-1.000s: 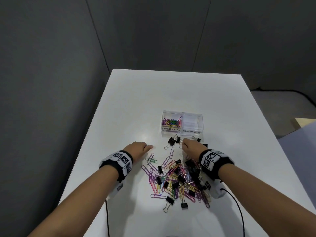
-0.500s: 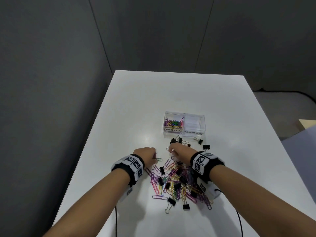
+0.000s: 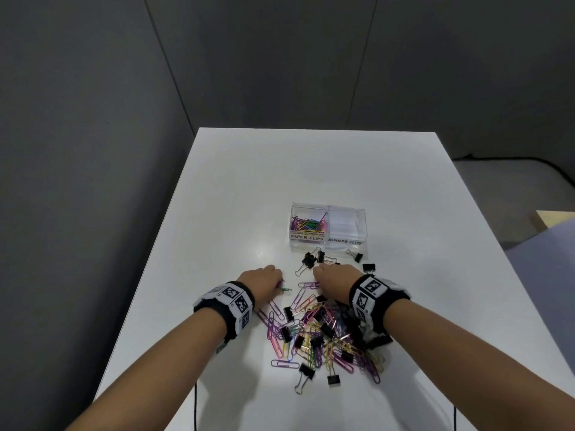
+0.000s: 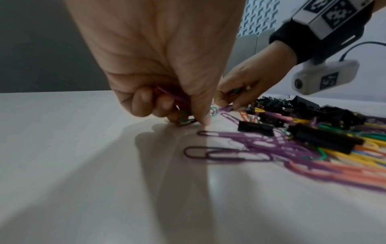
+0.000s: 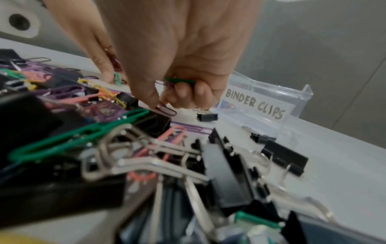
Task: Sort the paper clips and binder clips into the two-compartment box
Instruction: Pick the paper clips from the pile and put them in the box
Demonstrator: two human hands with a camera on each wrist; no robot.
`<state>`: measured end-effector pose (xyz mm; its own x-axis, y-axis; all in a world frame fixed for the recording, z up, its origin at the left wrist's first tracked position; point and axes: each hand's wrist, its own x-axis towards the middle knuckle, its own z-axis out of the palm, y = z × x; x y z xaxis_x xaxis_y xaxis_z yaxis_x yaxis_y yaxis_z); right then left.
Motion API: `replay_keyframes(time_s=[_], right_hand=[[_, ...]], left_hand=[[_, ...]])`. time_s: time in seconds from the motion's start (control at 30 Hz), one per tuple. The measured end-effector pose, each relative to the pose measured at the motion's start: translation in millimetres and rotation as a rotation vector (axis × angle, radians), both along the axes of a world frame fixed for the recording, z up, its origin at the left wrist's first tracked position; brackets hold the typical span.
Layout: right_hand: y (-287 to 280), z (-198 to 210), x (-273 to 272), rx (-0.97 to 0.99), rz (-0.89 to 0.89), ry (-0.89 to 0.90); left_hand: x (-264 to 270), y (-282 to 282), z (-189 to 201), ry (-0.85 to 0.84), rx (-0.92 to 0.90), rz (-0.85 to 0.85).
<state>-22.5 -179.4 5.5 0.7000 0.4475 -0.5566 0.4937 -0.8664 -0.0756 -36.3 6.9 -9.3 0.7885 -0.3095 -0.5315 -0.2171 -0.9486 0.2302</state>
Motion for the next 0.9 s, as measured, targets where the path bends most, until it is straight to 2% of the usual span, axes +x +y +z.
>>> replay_keyframes(time_s=[0.23, 0.37, 0.53, 0.63, 0.77, 0.9], right_hand=[[-8, 3, 8, 0.06, -0.103, 0.021], [-11, 28, 30, 0.199, -0.198, -0.107], [1, 52, 76, 0.201, -0.269, -0.325], [15, 48, 92, 0.191, -0.268, -0.29], [25, 36, 94, 0.351, -0.292, -0.136], [1, 33, 85, 0.458, -0.331, -0.233]], left_hand=[[22, 7, 17, -0.043, -0.14, 0.045], [42, 19, 32, -0.12, -0.193, 0.083], [69, 23, 56, -0.193, -0.213, 0.13], [87, 19, 65, -0.225, -0.215, 0.118], [105, 7, 72, -0.235, -0.175, 0.075], [117, -14, 69, -0.216, -0.14, 0.015]])
